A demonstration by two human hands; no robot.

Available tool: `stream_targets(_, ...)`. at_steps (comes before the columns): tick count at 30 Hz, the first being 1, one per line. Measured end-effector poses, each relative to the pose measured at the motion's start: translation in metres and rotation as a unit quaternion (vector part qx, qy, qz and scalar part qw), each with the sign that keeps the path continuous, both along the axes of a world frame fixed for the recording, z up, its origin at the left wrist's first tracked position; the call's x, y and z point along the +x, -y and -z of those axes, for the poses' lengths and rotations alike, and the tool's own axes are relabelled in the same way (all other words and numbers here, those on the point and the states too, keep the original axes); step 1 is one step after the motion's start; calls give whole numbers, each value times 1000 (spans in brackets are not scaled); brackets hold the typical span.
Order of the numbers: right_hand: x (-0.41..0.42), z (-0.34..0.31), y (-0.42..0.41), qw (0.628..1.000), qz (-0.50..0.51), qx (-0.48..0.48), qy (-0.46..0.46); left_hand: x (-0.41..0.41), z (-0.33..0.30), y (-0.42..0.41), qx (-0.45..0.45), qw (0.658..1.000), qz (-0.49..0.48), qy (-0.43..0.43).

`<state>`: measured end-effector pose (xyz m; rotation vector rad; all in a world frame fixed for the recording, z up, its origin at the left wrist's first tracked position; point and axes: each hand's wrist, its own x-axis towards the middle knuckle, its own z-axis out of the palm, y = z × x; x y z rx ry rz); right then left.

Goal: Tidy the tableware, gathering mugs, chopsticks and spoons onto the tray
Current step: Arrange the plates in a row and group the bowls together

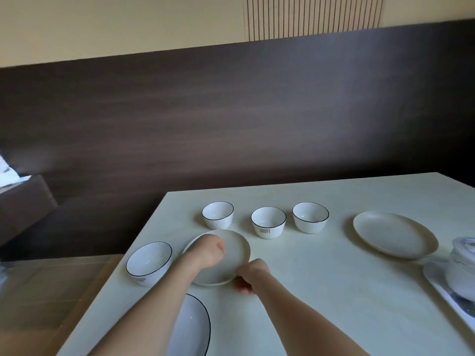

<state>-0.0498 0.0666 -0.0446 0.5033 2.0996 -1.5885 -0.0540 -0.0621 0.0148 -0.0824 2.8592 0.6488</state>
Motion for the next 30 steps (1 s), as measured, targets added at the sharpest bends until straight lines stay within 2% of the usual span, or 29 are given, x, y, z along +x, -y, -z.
stream_targets(3,11,-8,-24,998,56,7,5,9,-4,-5,-10,1000,4,-5)
stream_targets(7,27,-15,-77,990,126,49,-35,19,-10,-23,-12,1000,19,-17)
stream_targets(11,40,-25,-138,978,149,133,-57,33,-11,-51,-17,998,54,-4)
stream_targets(14,53,-32,-174,971,170,152,-66,42,-9,-72,-38,996,77,-2)
stream_targets(21,63,-26,-219,970,193,122,-78,54,3,-120,-87,987,130,31)
stream_targets(30,49,9,-229,970,231,54,-54,68,53,-170,-91,981,168,34)
